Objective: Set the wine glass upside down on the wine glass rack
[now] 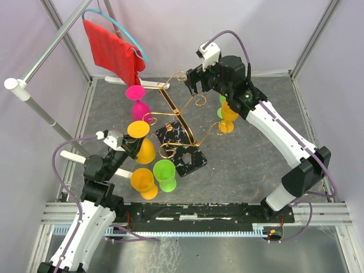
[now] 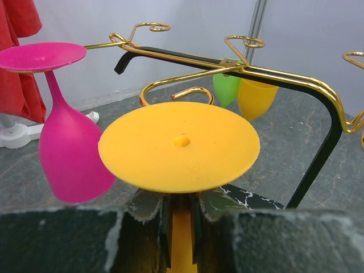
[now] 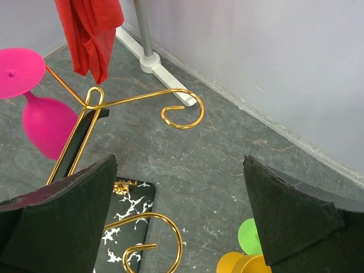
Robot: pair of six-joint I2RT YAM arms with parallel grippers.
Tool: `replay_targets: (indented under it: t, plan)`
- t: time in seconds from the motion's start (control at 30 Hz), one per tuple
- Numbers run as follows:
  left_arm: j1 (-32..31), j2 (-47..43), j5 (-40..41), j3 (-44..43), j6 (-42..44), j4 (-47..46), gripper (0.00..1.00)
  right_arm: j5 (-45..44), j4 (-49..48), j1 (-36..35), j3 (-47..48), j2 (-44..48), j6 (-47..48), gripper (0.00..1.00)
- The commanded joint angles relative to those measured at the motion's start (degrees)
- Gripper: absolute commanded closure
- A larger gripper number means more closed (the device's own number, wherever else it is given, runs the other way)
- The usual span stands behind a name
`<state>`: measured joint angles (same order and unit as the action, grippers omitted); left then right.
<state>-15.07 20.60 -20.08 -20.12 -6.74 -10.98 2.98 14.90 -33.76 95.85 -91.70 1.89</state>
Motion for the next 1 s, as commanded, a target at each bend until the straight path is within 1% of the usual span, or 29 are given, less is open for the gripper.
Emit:
replay_targets:
  t: [0.0,0.2,0.37,0.53,0.97]
  plan:
    - [0.2,2.0,-1.8,1.8,-1.9,-12.7,0.97,-1.0,-4.0,-0.4,-0.2,2.4,1.7,0.0]
    - [0.2,7.6,-5.3,1.9,-1.3,-20.1,0.97,-1.5,-4.6,-0.4,-0.4,1.8,2.4,0.0]
    - [-0.6,11.9,-7.0,0.8,-0.6,-23.9,0.97,-2.1,-4.7,-0.3,-0.5,1.7,3.0,0.0]
    - [-1.5,14.5,-7.3,0.7,-0.5,-26.3,0.97,-2.6,-4.9,-0.3,-0.9,1.8,3.5,0.0]
    - [-5.0,24.0,-5.4,1.7,-1.7,-37.9,0.97,-3.6,-5.5,-0.4,-1.6,1.6,4.4,0.0]
